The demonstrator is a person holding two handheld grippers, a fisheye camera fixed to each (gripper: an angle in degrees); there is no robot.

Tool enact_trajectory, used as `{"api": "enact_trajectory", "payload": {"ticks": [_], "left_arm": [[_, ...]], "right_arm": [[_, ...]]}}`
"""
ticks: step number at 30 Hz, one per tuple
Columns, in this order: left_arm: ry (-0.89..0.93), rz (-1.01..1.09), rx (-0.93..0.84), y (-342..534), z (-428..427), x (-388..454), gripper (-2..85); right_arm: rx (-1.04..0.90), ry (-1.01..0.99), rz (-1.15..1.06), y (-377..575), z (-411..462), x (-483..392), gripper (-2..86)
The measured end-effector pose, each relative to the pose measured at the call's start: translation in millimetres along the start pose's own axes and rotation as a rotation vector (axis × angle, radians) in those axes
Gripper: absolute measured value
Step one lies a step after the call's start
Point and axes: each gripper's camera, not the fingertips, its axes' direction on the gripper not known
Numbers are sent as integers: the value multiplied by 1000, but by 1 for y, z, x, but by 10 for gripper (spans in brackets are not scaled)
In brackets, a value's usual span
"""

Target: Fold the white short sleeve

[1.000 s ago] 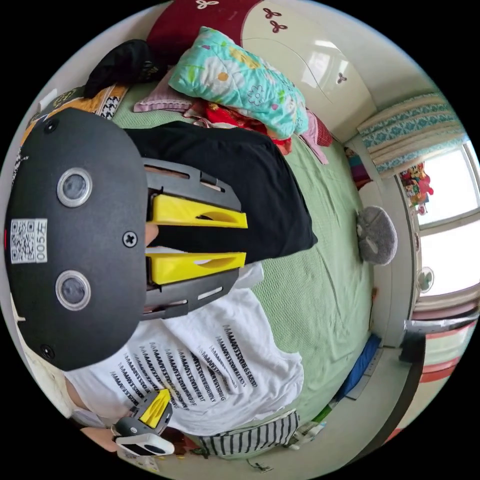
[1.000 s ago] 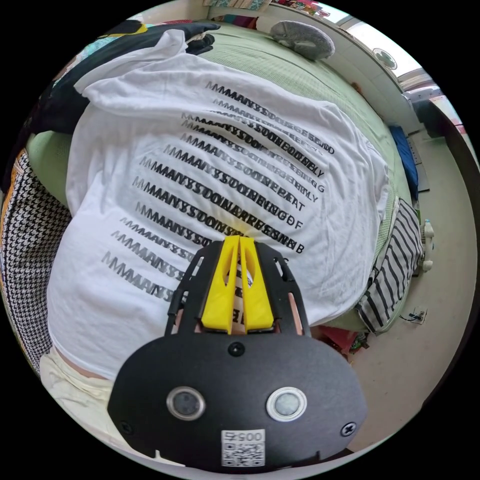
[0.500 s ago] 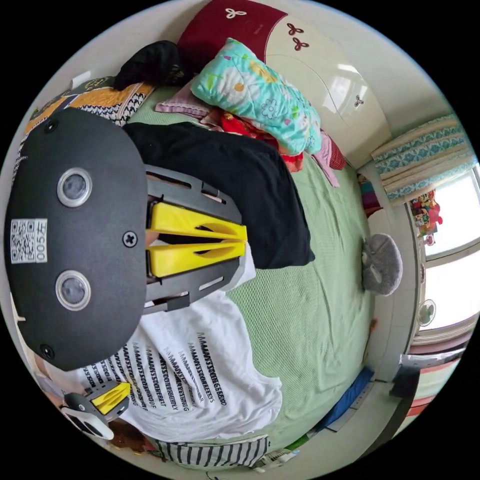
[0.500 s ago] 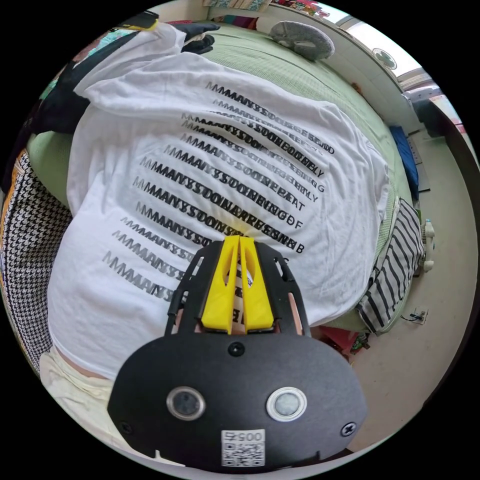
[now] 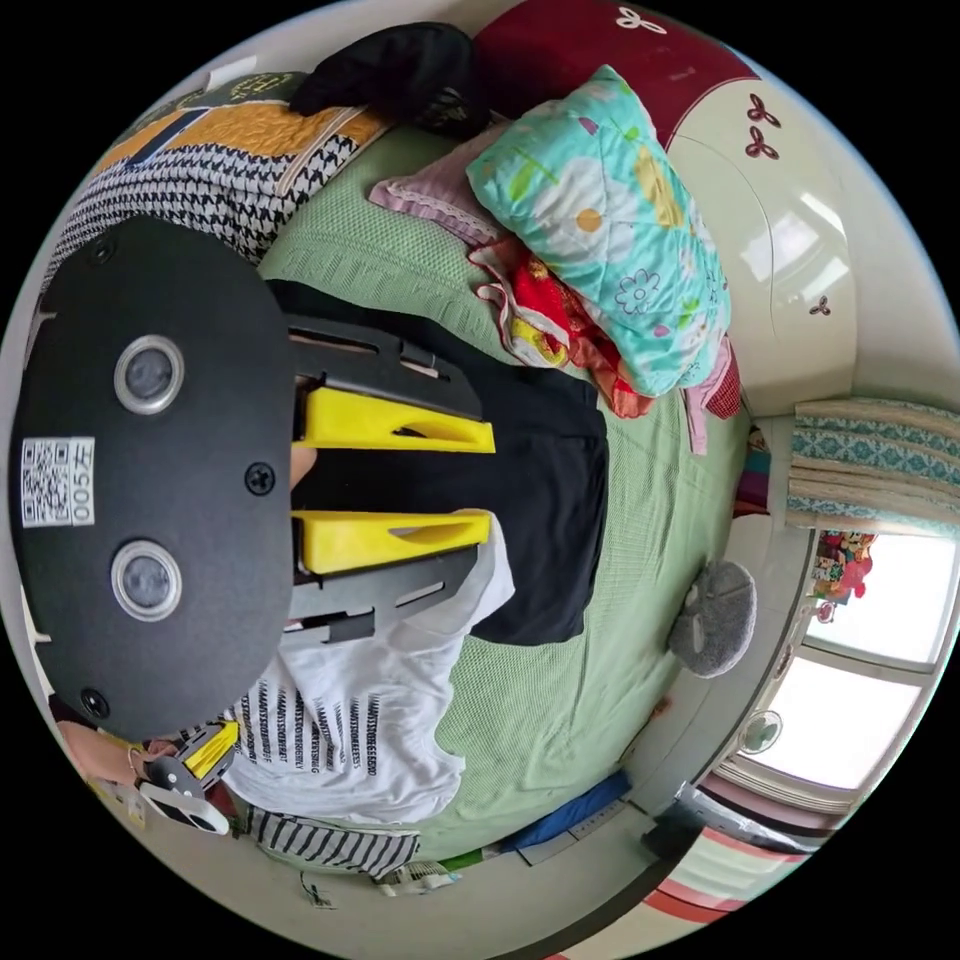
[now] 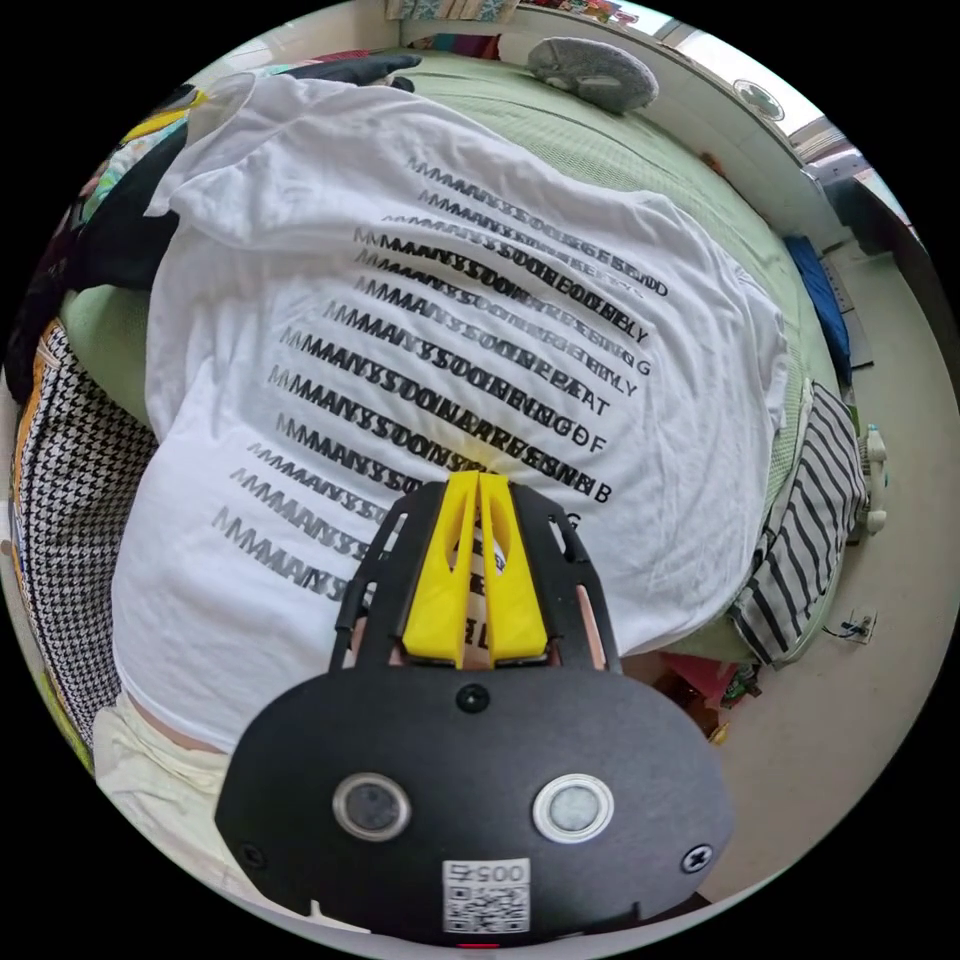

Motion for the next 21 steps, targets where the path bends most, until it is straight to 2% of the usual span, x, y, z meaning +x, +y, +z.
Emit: {"api": "enact_trajectory", "payload": {"ticks": [8,13,18,21], "left_arm": [[45,-83,-81,-18,28,-55,126],[215,-155,-84,-16,37,-93,107],[3,-142,-75,-7,33,-105,81],[-18,-77,-62,-4,30,-86,81]], "right_arm": [[3,-71,29,0,-3,21,-9],[4,-98,41,-1,-5,30,-9],[5,-108,41,-2,-7,36,-9],[4,-110,42,-3,-9,39,-9]]}}
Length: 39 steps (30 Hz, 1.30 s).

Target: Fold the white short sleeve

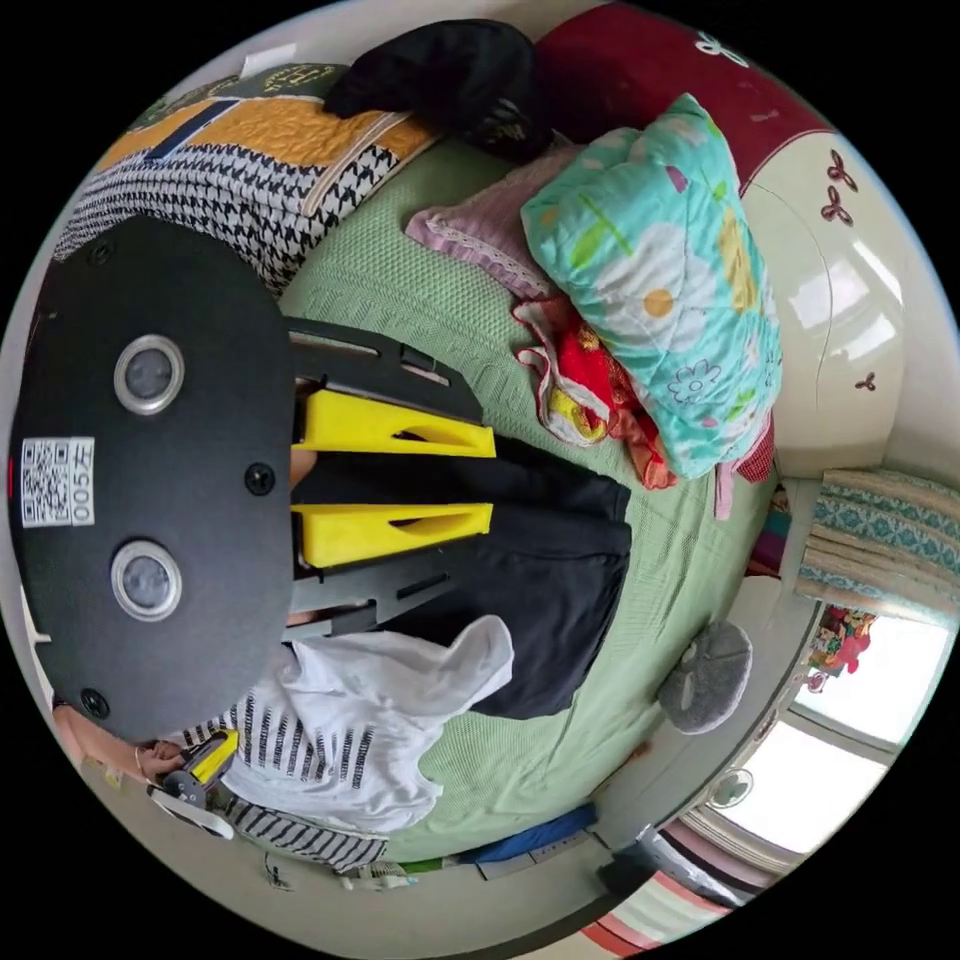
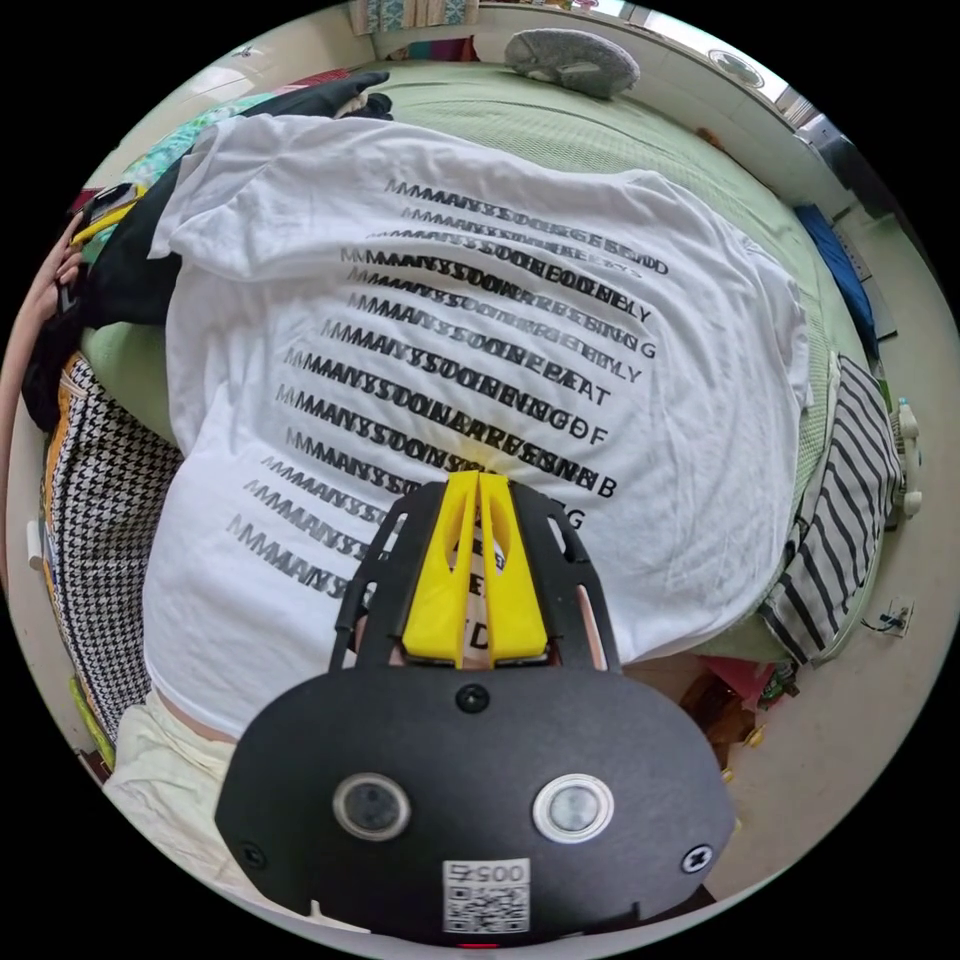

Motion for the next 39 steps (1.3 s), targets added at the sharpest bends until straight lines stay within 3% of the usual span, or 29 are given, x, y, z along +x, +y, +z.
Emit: {"api": "enact_trajectory", "payload": {"ticks": [5,10,15,19,23,25,28,33,39], "left_arm": [[50,222,72,9,-11,77,85],[224,425,53,12,8,180,113],[211,549,-64,8,64,264,135],[75,624,-170,12,118,321,150],[59,615,-236,18,150,344,133],[143,595,-256,27,158,349,49],[220,628,-158,48,142,351,11],[316,784,-53,95,109,356,1],[350,875,-185,160,136,360,17]], "right_arm": [[-1,11,-3,-2,-3,1,-9],[-3,23,-6,-4,-6,2,-9],[-3,37,-13,-5,-9,1,-9],[-3,46,-17,-7,-12,1,-9],[-2,55,-23,-7,-14,1,-9],[-2,56,-24,-8,-16,2,-9],[1,45,-19,-7,-19,5,-9],[3,11,-6,-7,-23,12,-9],[10,-42,22,-3,-30,23,-9]]}}
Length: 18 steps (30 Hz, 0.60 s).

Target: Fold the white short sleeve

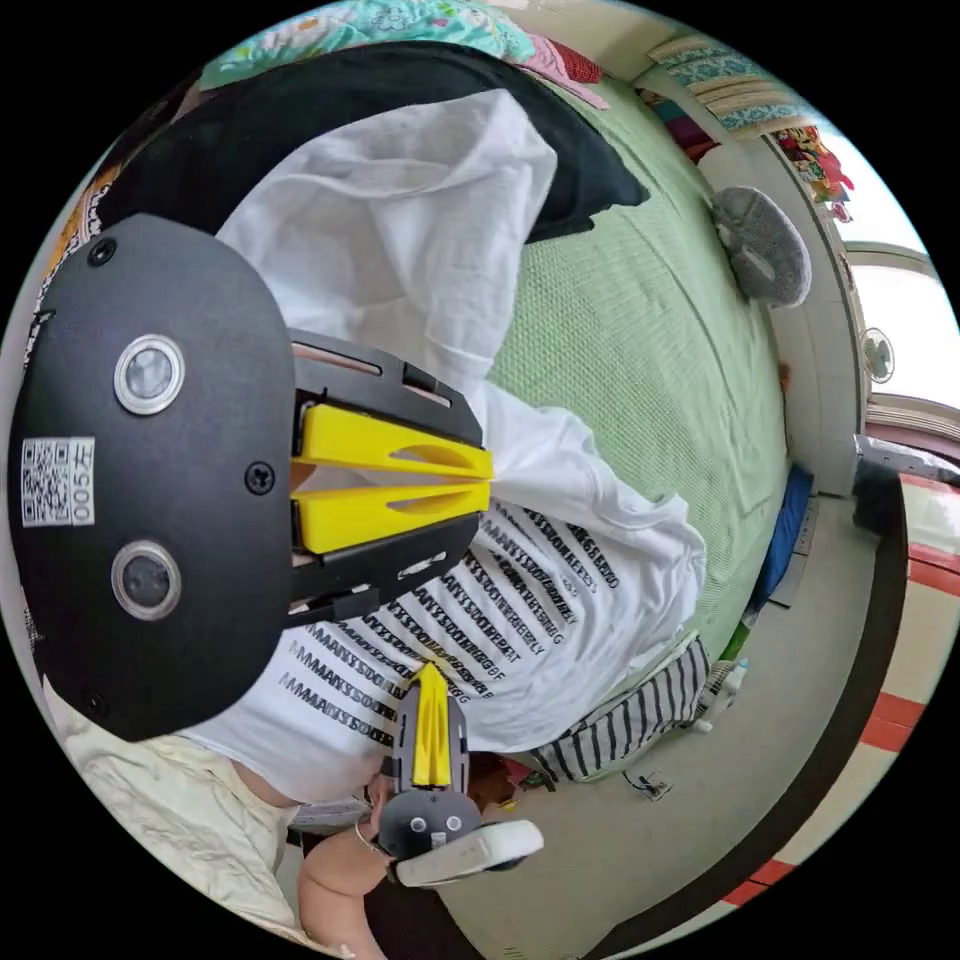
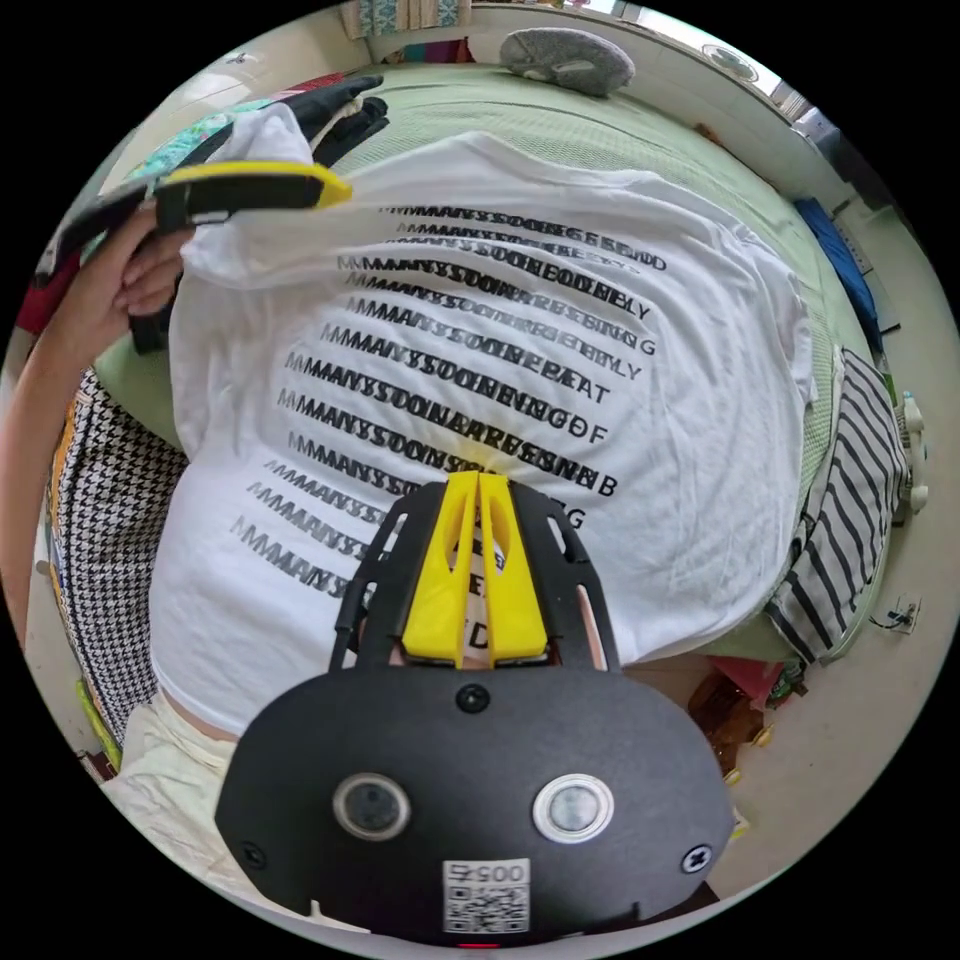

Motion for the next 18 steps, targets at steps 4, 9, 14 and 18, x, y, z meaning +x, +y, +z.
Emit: {"api": "enact_trajectory", "payload": {"ticks": [4,9,14,18], "left_arm": [[-10,-50,-27,11,32,10,39],[-105,3,2,6,20,33,53],[-162,34,75,2,-1,42,83],[-115,-45,128,-4,-7,26,93]], "right_arm": [[5,-69,41,4,-6,13,-11],[172,-217,16,17,-33,44,-13],[437,-56,-33,1,-74,84,-11],[449,36,-51,-52,-79,114,6]]}}
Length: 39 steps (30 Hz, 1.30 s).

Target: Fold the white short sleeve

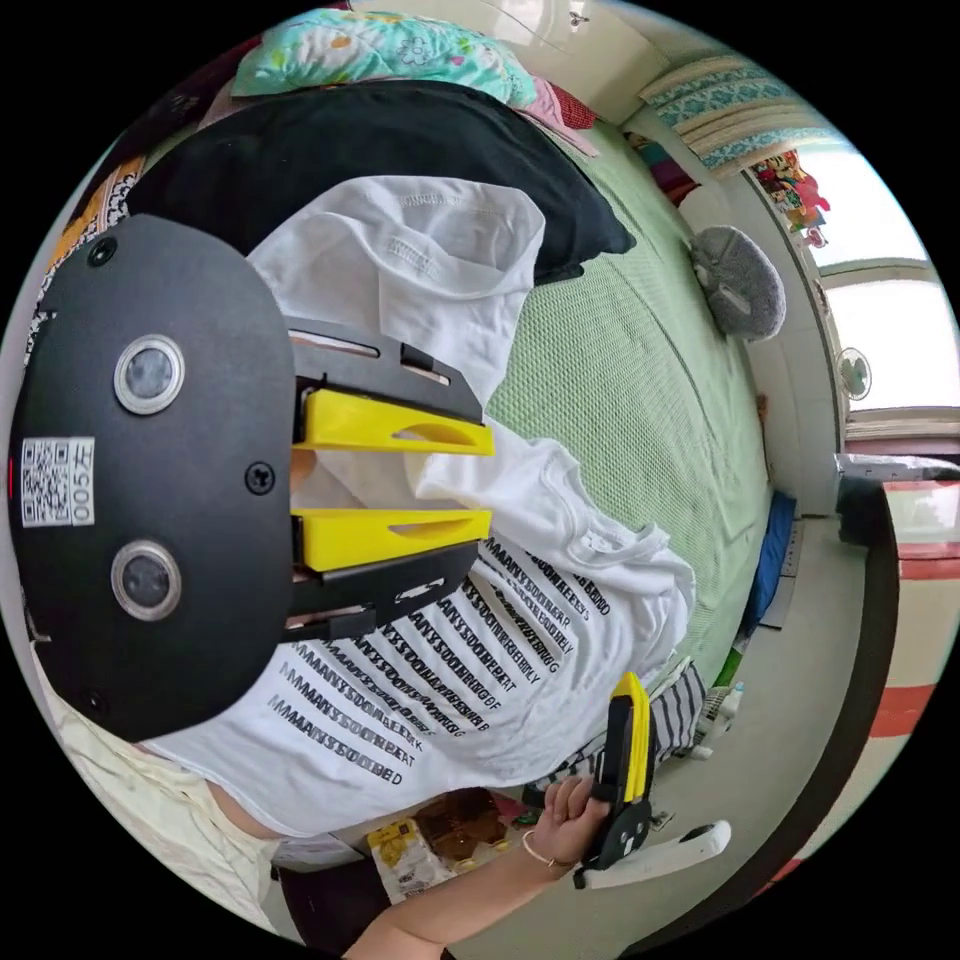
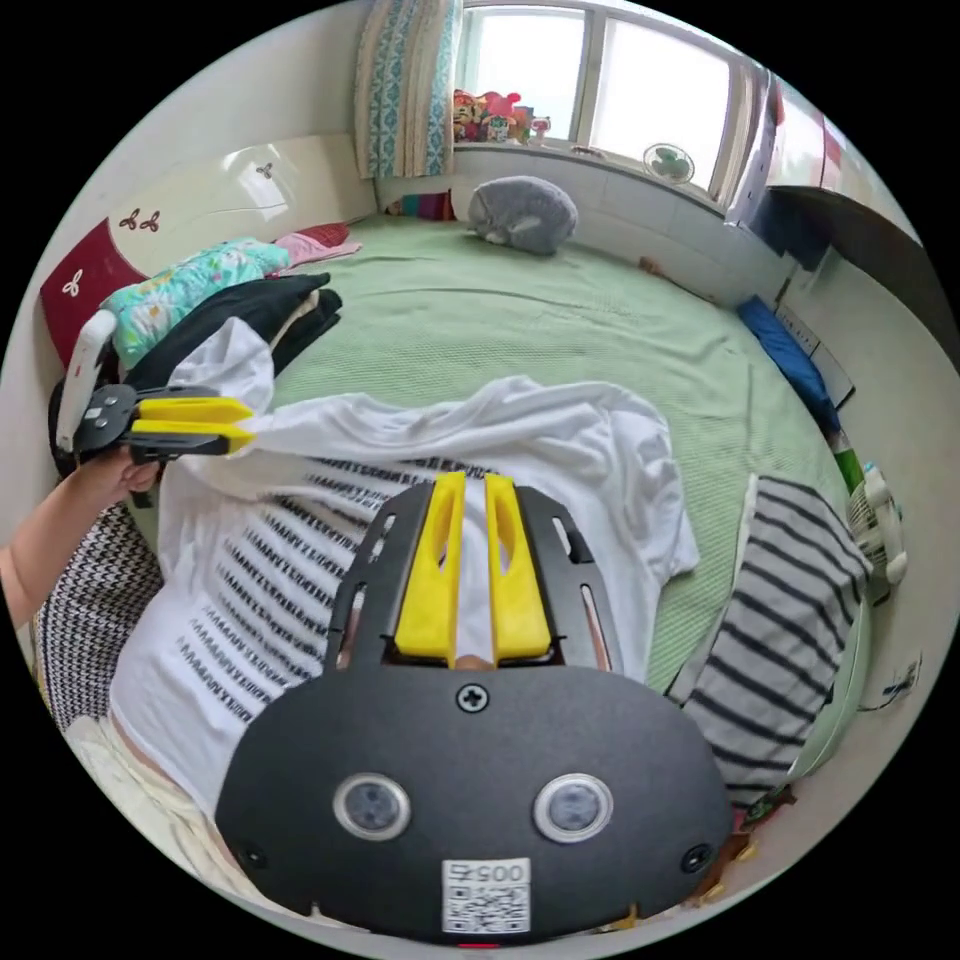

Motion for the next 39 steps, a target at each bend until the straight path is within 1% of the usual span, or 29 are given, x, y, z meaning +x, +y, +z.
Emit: {"api": "enact_trajectory", "payload": {"ticks": [3,6,8,10,12,14,15,17,20,22,23,25,29,35,37,39], "left_arm": [[23,-31,9,-3,1,-8,98],[53,-14,14,-5,-1,-8,107],[81,-3,14,-6,-4,-6,110],[111,27,45,-6,-15,-1,111],[124,44,81,-5,-26,2,112],[92,56,111,-6,-32,2,114],[48,59,112,-8,-30,2,116],[18,43,76,-15,-17,-2,121],[59,-1,-38,-27,24,-12,124],[97,-42,-113,-31,55,-15,111],[94,-55,-128,-32,60,-15,100],[66,-106,-150,-31,71,-15,62],[70,-98,-139,-31,66,-11,40],[-14,-89,-45,-50,28,-23,18],[-71,-86,15,-73,9,-34,15],[-117,-104,50,-97,1,-43,14]], "right_arm": [[-76,3,-6,-35,29,18,24],[-146,-26,20,-64,57,33,29],[-162,-29,46,-78,67,39,29],[-184,-46,101,-92,76,45,29],[-174,-62,110,-98,79,45,28],[-160,-48,105,-101,80,43,28],[-162,-45,96,-103,82,42,28],[-170,-44,88,-105,85,42,32],[-214,-28,84,-106,96,43,39],[-279,-20,83,-103,108,45,42],[-282,-22,81,-102,110,45,42],[-250,-42,97,-96,107,48,39],[-219,-82,107,-90,99,54,1],[-2,-136,190,-88,48,71,-15],[86,-138,221,-99,23,80,-16],[108,-115,234,-116,12,84,-16]]}}
